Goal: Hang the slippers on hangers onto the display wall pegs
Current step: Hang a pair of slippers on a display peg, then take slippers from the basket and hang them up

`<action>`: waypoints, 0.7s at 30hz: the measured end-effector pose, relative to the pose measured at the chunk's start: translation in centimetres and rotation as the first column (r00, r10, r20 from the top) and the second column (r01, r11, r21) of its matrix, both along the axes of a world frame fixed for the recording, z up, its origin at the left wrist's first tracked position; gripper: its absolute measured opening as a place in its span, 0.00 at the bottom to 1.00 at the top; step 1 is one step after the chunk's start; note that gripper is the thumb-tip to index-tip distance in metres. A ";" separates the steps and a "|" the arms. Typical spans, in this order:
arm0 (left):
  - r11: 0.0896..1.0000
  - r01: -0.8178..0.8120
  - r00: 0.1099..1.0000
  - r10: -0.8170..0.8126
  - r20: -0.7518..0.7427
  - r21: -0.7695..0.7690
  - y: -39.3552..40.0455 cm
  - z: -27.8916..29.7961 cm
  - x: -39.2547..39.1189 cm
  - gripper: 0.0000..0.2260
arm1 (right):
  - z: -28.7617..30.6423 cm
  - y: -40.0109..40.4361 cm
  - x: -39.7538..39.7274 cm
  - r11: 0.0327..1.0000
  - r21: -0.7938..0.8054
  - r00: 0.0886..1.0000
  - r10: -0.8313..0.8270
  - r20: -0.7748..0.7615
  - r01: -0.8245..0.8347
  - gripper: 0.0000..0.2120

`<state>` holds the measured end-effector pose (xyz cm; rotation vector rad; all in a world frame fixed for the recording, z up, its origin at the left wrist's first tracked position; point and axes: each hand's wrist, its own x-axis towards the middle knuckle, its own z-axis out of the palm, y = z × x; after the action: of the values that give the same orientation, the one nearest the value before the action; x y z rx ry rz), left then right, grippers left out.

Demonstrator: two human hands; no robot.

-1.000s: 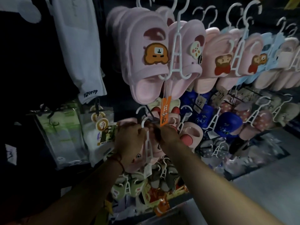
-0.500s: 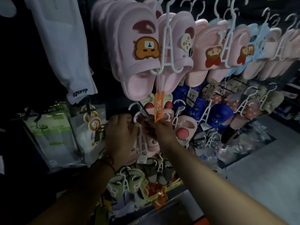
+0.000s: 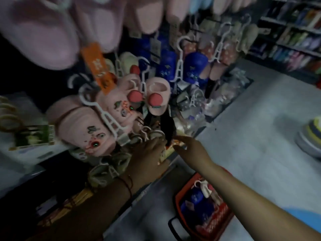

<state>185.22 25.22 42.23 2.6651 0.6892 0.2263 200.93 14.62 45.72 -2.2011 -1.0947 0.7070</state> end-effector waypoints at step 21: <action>0.920 0.217 0.587 -0.390 -0.710 -0.326 -16.5 -17.4 19.9 0.34 | -19.5 -29.0 13.2 0.770 -0.504 0.782 -0.567 -0.258 0.392 0.18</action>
<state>205.16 8.69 24.80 2.5359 0.4029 -1.0916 214.14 -14.42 26.19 -2.3921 -0.1258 1.1611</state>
